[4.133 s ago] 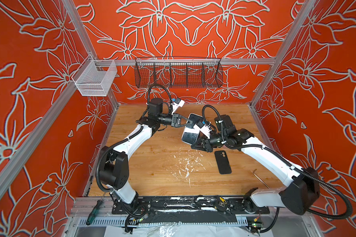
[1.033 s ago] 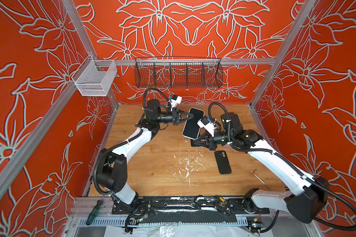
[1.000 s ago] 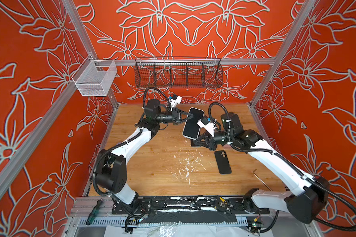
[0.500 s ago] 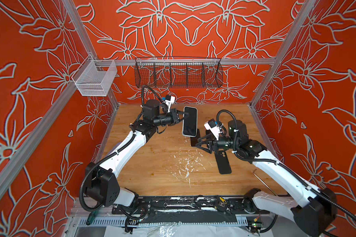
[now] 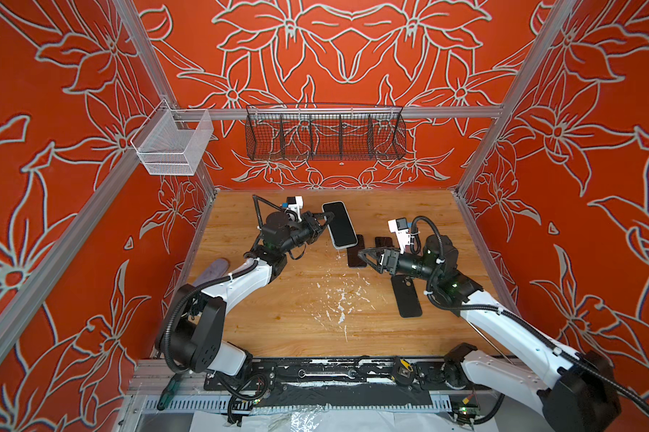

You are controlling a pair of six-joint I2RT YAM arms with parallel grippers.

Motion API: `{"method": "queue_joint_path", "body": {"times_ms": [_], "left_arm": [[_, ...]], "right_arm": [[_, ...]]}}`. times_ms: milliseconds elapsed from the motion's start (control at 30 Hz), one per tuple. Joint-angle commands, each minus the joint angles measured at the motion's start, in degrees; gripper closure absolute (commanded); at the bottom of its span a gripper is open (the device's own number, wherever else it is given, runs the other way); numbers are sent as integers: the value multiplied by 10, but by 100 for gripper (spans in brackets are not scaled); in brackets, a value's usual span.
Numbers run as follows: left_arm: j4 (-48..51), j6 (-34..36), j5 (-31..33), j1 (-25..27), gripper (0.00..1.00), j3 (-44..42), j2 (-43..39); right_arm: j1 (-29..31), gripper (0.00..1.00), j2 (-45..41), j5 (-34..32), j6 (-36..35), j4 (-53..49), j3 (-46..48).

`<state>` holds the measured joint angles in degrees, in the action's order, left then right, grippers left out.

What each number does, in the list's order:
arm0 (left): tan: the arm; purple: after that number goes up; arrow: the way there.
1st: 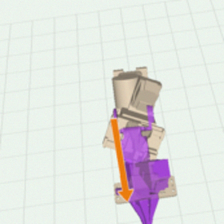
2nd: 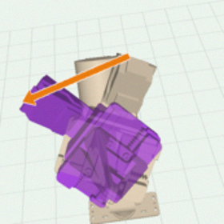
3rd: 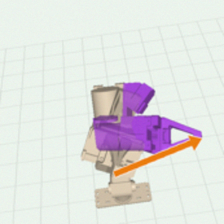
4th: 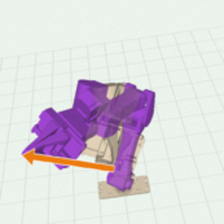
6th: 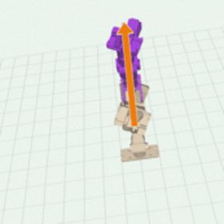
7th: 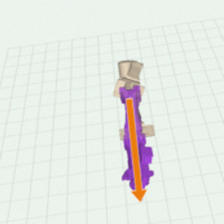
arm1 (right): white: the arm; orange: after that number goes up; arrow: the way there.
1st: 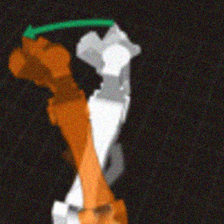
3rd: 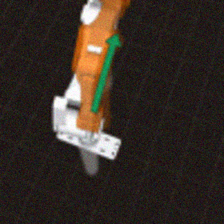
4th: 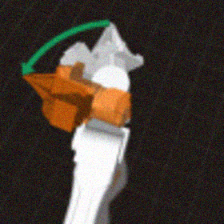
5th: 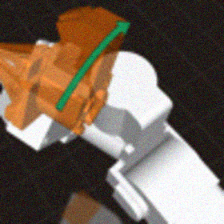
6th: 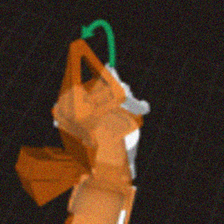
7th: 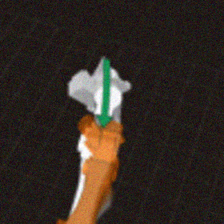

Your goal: Take the phone out of the phone case

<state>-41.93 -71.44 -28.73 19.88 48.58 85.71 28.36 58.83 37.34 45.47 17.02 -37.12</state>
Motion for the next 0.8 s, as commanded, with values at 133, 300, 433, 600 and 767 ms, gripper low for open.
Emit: {"method": "queue_joint_path", "body": {"times_ms": [133,300,433,600,767], "left_arm": [[-177,-98,22,-1,100,-5,20],[-179,-104,21,4,100,-12,14],[-179,-107,20,7,100,-17,7],[-177,-109,17,10,100,-21,0],[-177,-114,17,13,100,-23,-8]], "right_arm": [[30,5,22,-75,74,100,30],[36,5,51,-88,80,133,34],[38,5,72,-85,80,146,25],[39,5,85,-84,76,146,14],[39,6,98,-88,77,150,8]]}}
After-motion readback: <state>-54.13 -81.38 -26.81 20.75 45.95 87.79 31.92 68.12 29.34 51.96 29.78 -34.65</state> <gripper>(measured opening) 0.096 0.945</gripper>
